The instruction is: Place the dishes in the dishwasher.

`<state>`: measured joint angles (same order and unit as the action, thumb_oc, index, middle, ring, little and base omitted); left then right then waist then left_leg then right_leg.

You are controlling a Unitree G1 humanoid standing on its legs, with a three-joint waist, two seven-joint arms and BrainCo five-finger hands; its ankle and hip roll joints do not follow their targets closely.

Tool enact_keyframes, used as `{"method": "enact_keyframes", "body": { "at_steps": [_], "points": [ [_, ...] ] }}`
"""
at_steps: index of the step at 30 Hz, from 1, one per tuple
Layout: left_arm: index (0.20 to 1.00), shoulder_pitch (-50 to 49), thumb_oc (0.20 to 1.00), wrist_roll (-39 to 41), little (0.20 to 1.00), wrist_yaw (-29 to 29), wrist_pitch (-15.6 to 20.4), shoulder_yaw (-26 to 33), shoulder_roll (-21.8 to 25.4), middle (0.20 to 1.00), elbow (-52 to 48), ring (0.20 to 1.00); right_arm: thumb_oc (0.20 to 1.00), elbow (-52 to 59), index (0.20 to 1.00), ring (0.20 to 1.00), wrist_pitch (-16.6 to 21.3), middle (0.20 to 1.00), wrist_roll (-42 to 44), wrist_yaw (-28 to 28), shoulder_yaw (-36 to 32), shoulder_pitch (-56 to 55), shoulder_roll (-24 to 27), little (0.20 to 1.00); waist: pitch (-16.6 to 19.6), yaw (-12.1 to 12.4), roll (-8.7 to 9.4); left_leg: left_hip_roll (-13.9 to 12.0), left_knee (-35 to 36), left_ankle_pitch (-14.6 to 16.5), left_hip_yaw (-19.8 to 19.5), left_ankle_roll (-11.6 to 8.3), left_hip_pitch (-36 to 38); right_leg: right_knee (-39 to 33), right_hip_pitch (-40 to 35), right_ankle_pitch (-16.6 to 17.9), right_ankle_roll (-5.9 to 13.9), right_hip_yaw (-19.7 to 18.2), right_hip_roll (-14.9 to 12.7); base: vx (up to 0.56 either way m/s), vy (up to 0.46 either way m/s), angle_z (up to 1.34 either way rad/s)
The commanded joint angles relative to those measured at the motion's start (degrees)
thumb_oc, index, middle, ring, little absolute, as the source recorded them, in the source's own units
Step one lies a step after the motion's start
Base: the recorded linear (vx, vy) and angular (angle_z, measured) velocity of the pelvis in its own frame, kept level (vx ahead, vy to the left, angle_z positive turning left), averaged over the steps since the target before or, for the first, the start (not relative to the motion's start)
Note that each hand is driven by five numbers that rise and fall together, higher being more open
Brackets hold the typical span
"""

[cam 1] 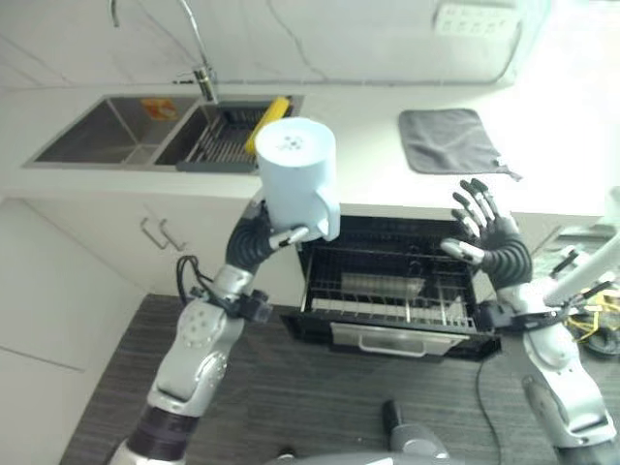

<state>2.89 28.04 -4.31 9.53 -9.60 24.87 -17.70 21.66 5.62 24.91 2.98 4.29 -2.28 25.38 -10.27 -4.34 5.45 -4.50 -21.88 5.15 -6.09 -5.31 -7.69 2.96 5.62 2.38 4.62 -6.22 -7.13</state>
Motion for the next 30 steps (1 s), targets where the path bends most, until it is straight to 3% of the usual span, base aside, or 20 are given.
{"method": "enact_keyframes", "body": {
  "at_steps": [1,3,5,14,15,18,22,24,26,27,28,30],
  "points": [
    [0.200,1.4,0.200,-1.5,0.200,-0.9,6.2,1.6,1.3,0.200,-0.8,0.200,1.000,3.3,1.000,1.000,5.2,1.000,2.8,0.1,-0.7,4.8,3.0,1.000,-0.3,-1.1,-5.25,1.0,21.4,-4.0,5.9,3.15,12.5,-3.2,-7.1,1.7,1.68,3.5,1.6,0.05,0.209,-1.36],
    [0.200,3.2,0.200,-2.1,0.200,-1.3,4.2,2.3,1.9,0.200,-2.0,0.200,1.000,3.5,1.000,1.000,4.9,1.000,3.0,0.1,-0.7,4.9,1.7,1.000,0.4,-1.0,-5.81,1.3,26.4,-5.6,6.0,4.00,13.8,-2.8,-5.4,2.7,3.19,2.9,0.8,0.03,0.145,-1.29],
    [0.200,4.5,0.200,-2.0,0.200,-0.5,2.7,2.1,1.9,0.200,-2.2,0.200,1.000,4.9,1.000,1.000,4.3,1.000,1.5,-1.2,-0.3,4.4,0.4,1.000,0.6,-1.4,-5.56,1.5,26.9,-5.1,6.0,4.34,13.9,-2.3,-4.4,3.0,3.92,2.4,0.2,0.05,0.063,-0.63],
    [0.200,7.0,0.200,-2.0,0.200,-0.5,1.1,-0.1,1.0,0.200,-1.9,0.200,1.000,6.4,1.000,1.000,3.2,1.000,1.2,-0.9,-0.8,4.3,0.9,1.000,1.3,-1.7,-4.10,1.1,26.9,-3.9,8.8,4.52,13.9,-5.0,-5.6,3.3,4.05,2.9,-0.2,0.04,-0.026,0.04],
    [0.200,0.5,0.200,2.0,0.200,0.3,10.9,7.3,-0.1,0.200,0.8,0.200,1.000,-1.6,1.000,1.000,7.5,1.000,4.2,-8.3,-2.6,1.4,0.0,1.000,-0.2,1.7,-3.18,3.8,20.2,-3.9,11.8,4.12,9.8,-6.3,-8.8,2.8,2.63,10.8,0.1,0.07,-0.043,-0.03],
    [0.200,0.4,0.200,0.4,0.200,-0.7,8.2,7.2,-0.1,0.200,-0.3,0.200,1.000,-0.1,1.000,1.000,5.6,1.000,7.8,-10.8,-4.9,-1.2,0.0,1.000,2.2,0.8,-3.47,2.4,26.3,-5.8,14.0,3.75,13.3,-7.7,-9.0,3.0,3.02,11.7,0.7,0.09,-0.111,0.08],
    [0.200,-1.3,0.200,1.6,0.200,-0.8,5.6,7.8,-0.1,0.200,-1.7,0.200,1.000,1.3,1.000,1.000,3.7,1.000,6.4,-10.9,-5.4,-1.8,0.0,1.000,3.3,1.3,-3.15,2.1,25.6,-5.3,14.1,3.44,13.7,-8.0,-9.7,2.0,2.13,12.0,1.6,0.07,-0.134,0.11],
    [0.200,-2.6,0.200,1.6,0.200,-1.8,6.2,7.6,-0.2,0.200,-1.8,0.200,1.000,1.4,1.000,1.000,3.5,1.000,6.7,-11.7,-5.0,-1.2,0.4,1.000,2.5,1.9,-2.34,2.6,18.4,-3.1,14.0,2.73,11.2,-8.0,-10.3,1.7,0.75,11.8,2.3,0.04,-0.106,0.02],
    [0.200,-3.5,0.200,0.7,0.200,-2.0,6.8,7.4,0.1,0.200,-1.8,0.200,1.000,1.2,1.000,1.000,3.2,1.000,6.1,-11.7,-4.7,-0.8,1.2,1.000,1.5,2.5,-1.88,2.7,10.4,-3.6,12.8,1.91,8.0,-7.8,-10.7,2.0,-0.16,11.9,2.5,0.04,-0.033,0.16],
    [0.200,-4.0,0.200,1.4,0.200,-2.1,6.7,7.4,0.1,0.200,-1.8,0.200,1.000,1.2,1.000,1.000,2.7,1.000,5.9,-11.3,-4.5,-0.5,1.7,1.000,1.0,3.0,-1.96,3.6,9.6,-3.7,12.4,2.19,6.8,-7.8,-10.9,2.2,-0.17,12.2,2.7,0.06,0.053,0.34],
    [0.200,-4.4,0.200,1.8,0.200,-2.5,6.7,7.6,0.0,0.200,-1.7,0.200,1.000,1.0,1.000,1.000,2.7,1.000,5.7,-11.0,-4.3,-0.3,1.8,1.000,0.9,3.2,-2.18,4.3,11.9,-3.4,12.8,2.85,7.2,-7.6,-10.9,2.2,0.07,12.5,2.7,0.09,0.108,0.39],
    [0.200,-4.2,0.200,0.3,0.200,-3.8,8.1,7.1,-0.1,0.200,-0.3,0.200,1.000,0.5,1.000,1.000,3.9,1.000,5.9,-11.1,-3.9,-0.5,0.3,1.000,0.4,3.0,-3.27,4.6,20.6,-5.8,15.1,4.28,9.8,-4.9,-10.9,0.7,0.68,13.5,3.4,0.25,0.292,0.50]
  ]
}}
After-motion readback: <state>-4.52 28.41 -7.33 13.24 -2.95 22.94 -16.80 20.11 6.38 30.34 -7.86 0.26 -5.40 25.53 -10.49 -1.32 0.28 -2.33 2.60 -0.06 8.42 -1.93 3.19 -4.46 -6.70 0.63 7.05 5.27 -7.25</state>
